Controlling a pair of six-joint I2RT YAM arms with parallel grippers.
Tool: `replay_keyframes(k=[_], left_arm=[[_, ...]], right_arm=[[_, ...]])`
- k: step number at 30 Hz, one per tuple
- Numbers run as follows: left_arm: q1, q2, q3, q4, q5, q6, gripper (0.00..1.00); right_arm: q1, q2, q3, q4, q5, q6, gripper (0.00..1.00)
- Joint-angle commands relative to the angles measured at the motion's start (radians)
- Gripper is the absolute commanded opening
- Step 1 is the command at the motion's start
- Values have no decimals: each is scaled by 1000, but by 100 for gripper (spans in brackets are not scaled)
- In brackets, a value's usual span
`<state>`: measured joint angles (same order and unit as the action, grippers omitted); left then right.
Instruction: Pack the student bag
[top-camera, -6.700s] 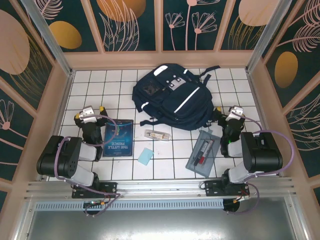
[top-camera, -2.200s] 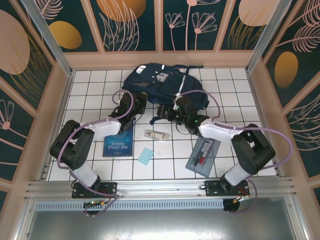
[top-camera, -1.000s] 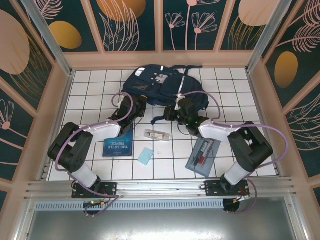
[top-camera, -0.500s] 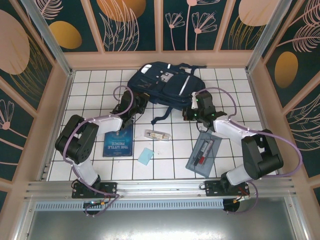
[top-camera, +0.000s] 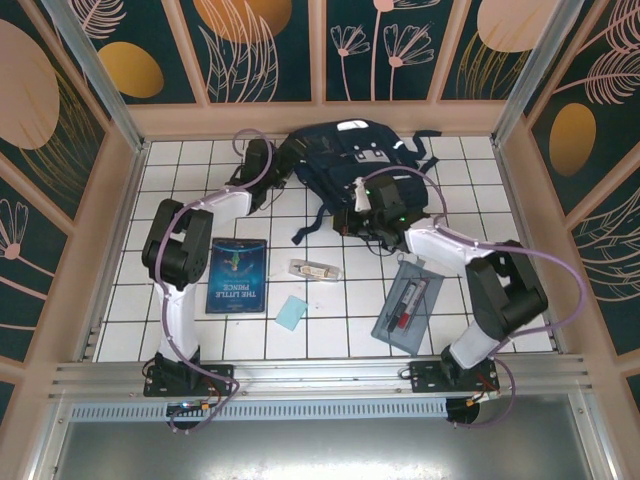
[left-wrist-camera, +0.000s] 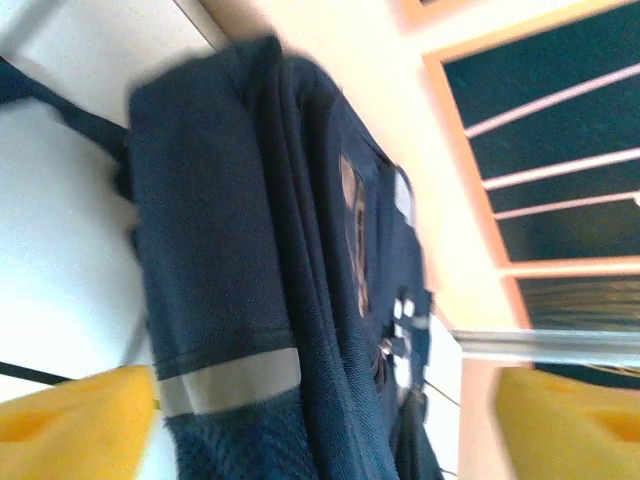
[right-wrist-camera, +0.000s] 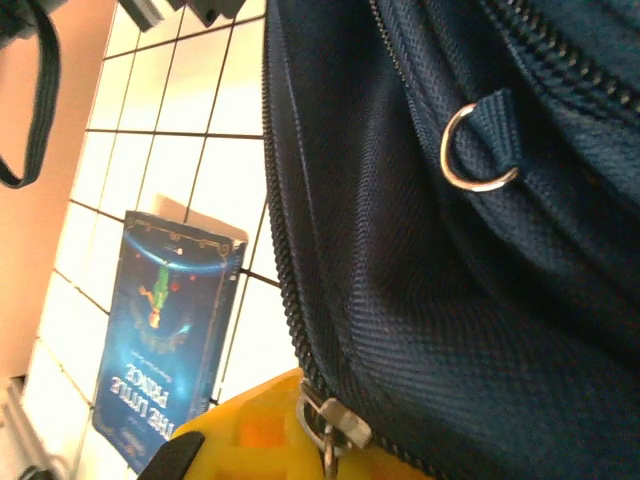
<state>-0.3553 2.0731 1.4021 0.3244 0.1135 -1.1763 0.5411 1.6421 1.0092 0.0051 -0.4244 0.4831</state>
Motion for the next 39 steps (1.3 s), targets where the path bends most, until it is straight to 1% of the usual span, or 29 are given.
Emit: replay_keyframes(k=[1,3,4,6,8,11,12,14,16,17,21,25,27,28,29,30,31,34,37,39], left_arm=[[16,-149,-66,-153,-86,139,99],[19,-228,-145,-164,-53,130,99],[19,-264,-196,-147,-10,100,98],[16,-309,-300,-68,81,6,99],[12,-331,-389,21,143,-88,98],[-11,-332,-479,157,172,-200,97],[-23,-321,-482,187,176,-219,97],[-46,-285,-448,190,183,-224,95],[-64,-238,-403,205,204,-239,92],[-72,-214,-390,224,209,-253,89],[-86,-181,-381,285,167,-286,80],[-92,-159,-385,349,147,-316,61],[-96,-137,-385,390,149,-336,48],[-98,-126,-382,405,153,-342,39],[-100,-112,-378,425,162,-343,28],[-101,-100,-373,439,173,-345,11],[-100,-90,-371,447,182,-346,0],[-97,-91,-377,445,183,-332,0],[-71,-113,-373,379,190,-266,0],[-37,-125,-371,342,216,-225,0]], right_arm=[[0,52,100,124,-90,73,0],[0,95,140,141,-115,86,0],[0,116,162,155,-136,94,0],[0,148,194,178,-172,111,0],[0,163,218,186,-183,118,0],[25,166,223,194,-190,134,0],[28,163,218,199,-199,144,0],[35,146,195,217,-209,164,0],[47,122,168,238,-212,184,0],[54,109,156,242,-212,191,0],[82,74,130,208,-189,197,0],[88,49,88,217,-194,224,0],[89,40,76,220,-207,235,0],[91,36,73,220,-213,236,0],[93,30,72,218,-214,235,0],[94,22,71,203,-209,225,0],[94,17,72,181,-200,213,0],[77,-2,77,72,-157,146,0],[42,-30,77,-93,-100,39,0],[-11,-51,55,-172,-123,1,0]])
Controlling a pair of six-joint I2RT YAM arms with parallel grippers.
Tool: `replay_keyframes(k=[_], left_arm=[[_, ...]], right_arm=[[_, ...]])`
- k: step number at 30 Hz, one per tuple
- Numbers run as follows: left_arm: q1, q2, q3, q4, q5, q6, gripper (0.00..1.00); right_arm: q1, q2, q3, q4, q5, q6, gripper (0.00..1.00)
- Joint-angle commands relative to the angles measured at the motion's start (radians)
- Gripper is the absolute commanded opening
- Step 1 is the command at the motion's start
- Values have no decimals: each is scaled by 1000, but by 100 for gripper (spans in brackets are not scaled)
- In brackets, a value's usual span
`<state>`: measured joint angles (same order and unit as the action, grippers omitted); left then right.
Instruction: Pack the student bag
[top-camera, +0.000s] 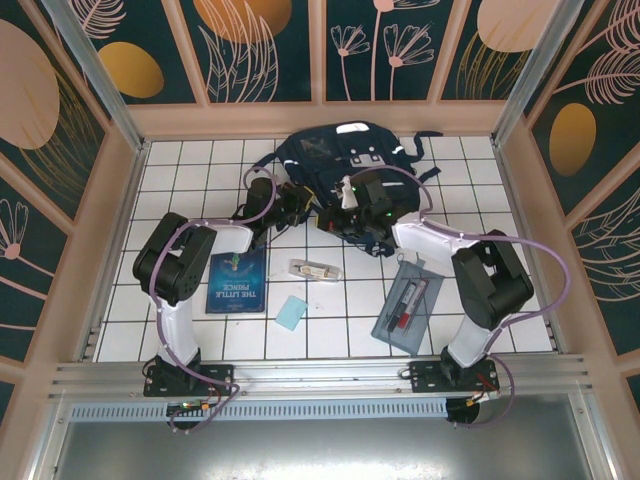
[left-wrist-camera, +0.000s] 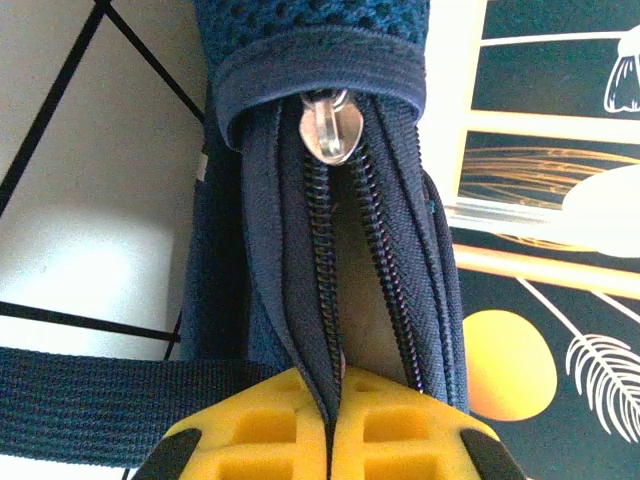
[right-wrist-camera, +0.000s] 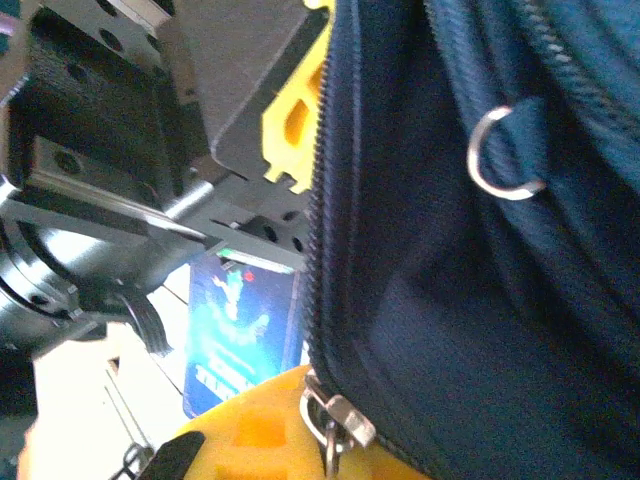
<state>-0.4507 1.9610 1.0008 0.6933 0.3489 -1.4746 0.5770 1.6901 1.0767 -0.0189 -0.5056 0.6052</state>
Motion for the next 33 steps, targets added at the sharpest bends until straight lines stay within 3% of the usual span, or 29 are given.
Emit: replay_keyframes(k=[1,6,11,17,19,21,24,25,26,27,33], left_arm=[[73,-19,31,-39,-7,89,0],[117,-36,58,-131,7,189,0],[126,-20,79,-139,16,198,0],[156,2,119,-187,9,238,0],[162,17,151,-215,-1,260,0],[162,44,213,-254,-8,288,0],[163,97,316,-312,2,312,0],[163,114,348,-329,14,325,14],[163,125,384,-361,32,337,41],[163,130,408,-397,43,353,54],[174,12,357,-531,-3,479,83]], right_arm=[[-80,-111,-28,-170,-51,-129,0],[-188,-156,-60,-261,-75,-172,0],[-242,-168,-1,-398,21,-278,0],[-359,-187,-4,-467,48,-339,0],[-360,-192,-16,-436,21,-315,0],[-335,-184,-44,-340,-88,-244,0],[-225,-150,-66,-132,-188,-102,0],[-175,-129,-46,-78,-188,-70,0],[-133,-104,-21,-31,-188,-46,0],[-103,-83,2,4,-189,-25,0],[-40,41,124,228,-202,108,0]])
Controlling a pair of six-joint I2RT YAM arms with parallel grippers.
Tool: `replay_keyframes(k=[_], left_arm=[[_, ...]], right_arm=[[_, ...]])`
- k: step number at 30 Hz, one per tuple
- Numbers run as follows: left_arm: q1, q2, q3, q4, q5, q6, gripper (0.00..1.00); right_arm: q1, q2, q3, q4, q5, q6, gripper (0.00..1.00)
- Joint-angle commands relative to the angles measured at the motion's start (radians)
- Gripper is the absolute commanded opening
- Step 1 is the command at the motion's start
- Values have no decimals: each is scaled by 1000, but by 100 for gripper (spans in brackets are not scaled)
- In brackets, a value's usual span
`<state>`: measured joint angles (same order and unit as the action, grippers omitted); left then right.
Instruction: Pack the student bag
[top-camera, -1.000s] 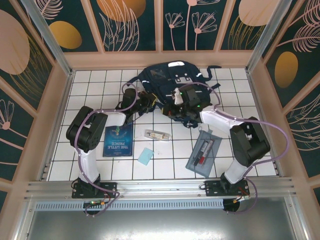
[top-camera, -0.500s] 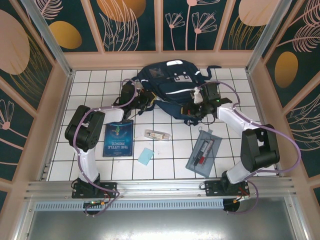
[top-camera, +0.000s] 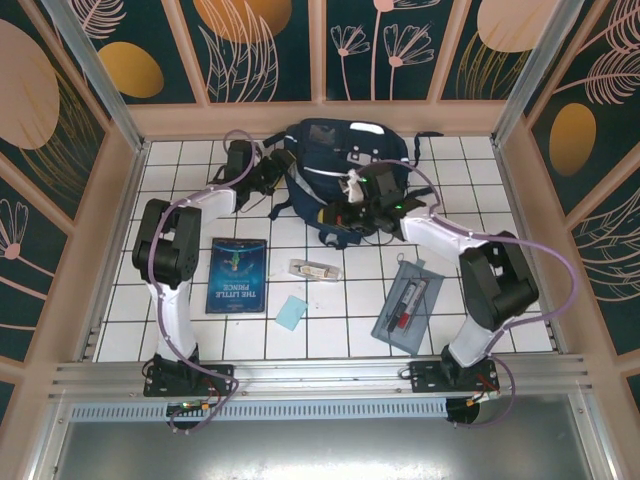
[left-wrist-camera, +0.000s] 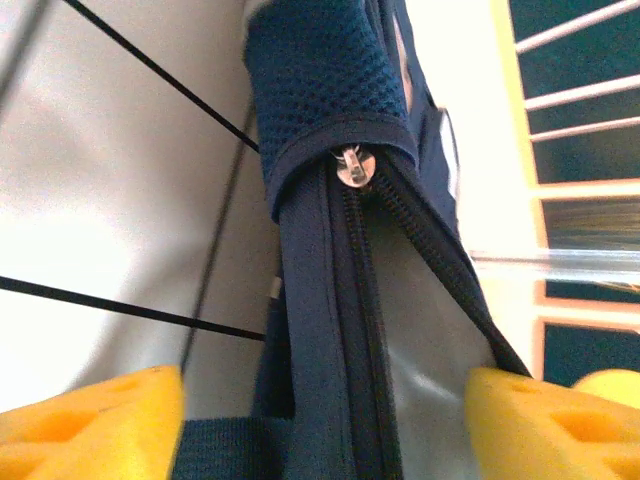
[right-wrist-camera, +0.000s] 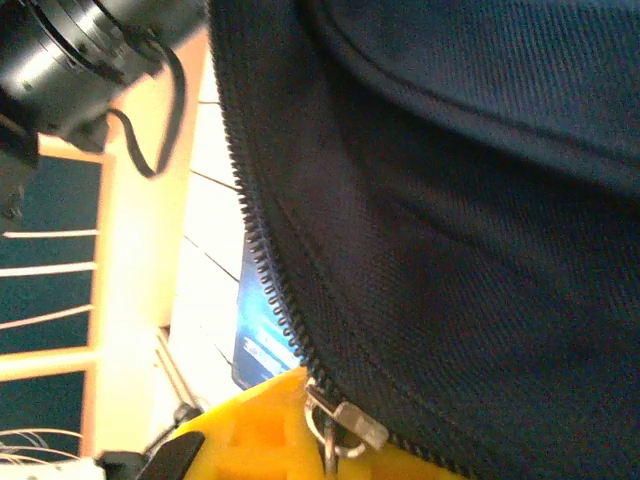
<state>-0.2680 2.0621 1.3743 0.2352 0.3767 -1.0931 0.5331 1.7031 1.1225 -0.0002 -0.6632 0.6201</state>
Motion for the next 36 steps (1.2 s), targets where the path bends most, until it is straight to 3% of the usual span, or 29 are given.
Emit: replay_keyframes(k=[1,3,9,16,23,27,29,32,36], left_arm=[[2,-114,-36,-93,-27,111,94],[27,-164,-85,-127,-10,121,99],[53,-341,-266,-112,37,65,99],[26,-496,-555,261,106,-283,96],[-65,-391,-596,499,110,-443,88],[-79,-297,-581,662,98,-517,67],[-79,-276,-566,692,76,-518,35],[-76,-250,-517,649,60,-468,0],[-54,-239,-485,620,71,-429,0]], right_arm=[[4,49,101,236,-50,112,0],[4,82,147,265,-46,130,0],[8,175,255,307,-52,169,0],[36,218,253,384,-76,223,0],[39,194,210,442,-87,273,0],[42,165,181,450,-94,290,0],[42,149,154,444,-93,293,0],[41,114,111,407,-103,275,0],[25,57,58,244,-100,179,0]])
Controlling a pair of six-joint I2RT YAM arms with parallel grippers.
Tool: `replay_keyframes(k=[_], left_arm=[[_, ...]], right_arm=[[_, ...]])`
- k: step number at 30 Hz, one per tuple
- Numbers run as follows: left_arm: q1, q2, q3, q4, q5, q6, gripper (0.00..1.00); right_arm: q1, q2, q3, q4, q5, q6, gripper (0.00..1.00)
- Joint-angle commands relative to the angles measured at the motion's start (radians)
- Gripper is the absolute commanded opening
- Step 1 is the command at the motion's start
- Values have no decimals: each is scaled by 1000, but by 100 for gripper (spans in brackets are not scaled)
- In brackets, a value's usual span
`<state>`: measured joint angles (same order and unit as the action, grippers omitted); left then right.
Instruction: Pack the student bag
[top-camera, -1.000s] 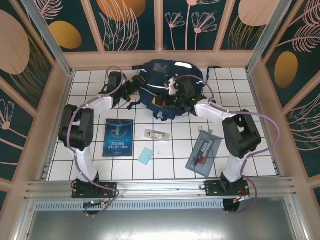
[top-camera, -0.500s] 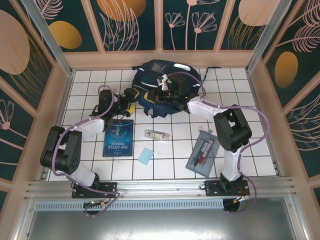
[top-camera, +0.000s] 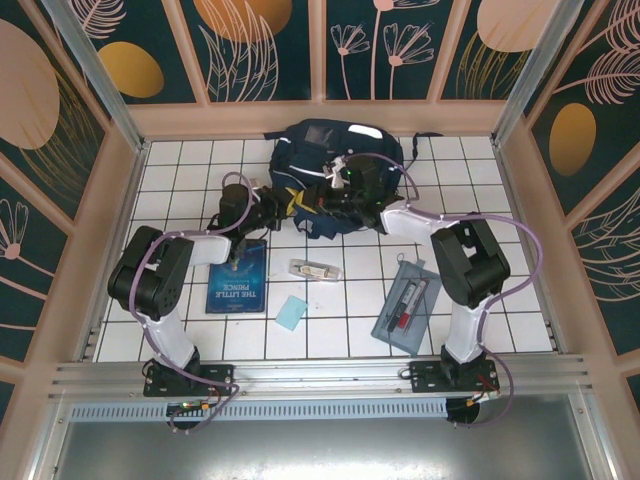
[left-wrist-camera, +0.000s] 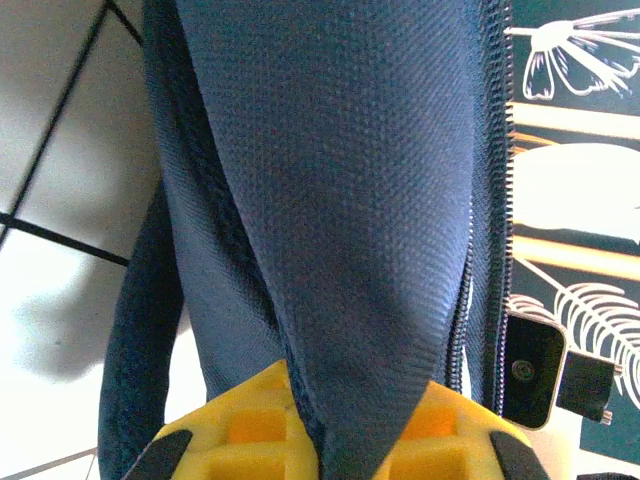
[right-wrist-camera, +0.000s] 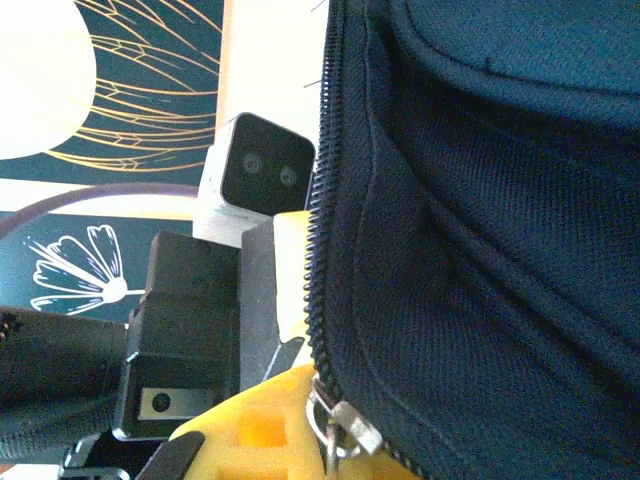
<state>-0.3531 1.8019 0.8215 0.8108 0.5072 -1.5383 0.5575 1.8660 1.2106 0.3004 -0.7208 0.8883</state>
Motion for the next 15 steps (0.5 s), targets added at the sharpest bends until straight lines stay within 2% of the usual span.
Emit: replay_keyframes(k=[1,4,8,15], left_arm=[[43,10,66,21,-59,37,0],[91,-51,62,-86,-50,143,0],[140,-128,56,-202,-61,242,0],[170,-122,60,-207,-41,246,0]], right_arm=[[-5,-124,-49,-118,-33,-126,0],[-68,-181,-130,-248,-9,-222,0],[-153,-239,-268,-291,7,-278,0],[-311,-301,-340,-399,102,-433,0]])
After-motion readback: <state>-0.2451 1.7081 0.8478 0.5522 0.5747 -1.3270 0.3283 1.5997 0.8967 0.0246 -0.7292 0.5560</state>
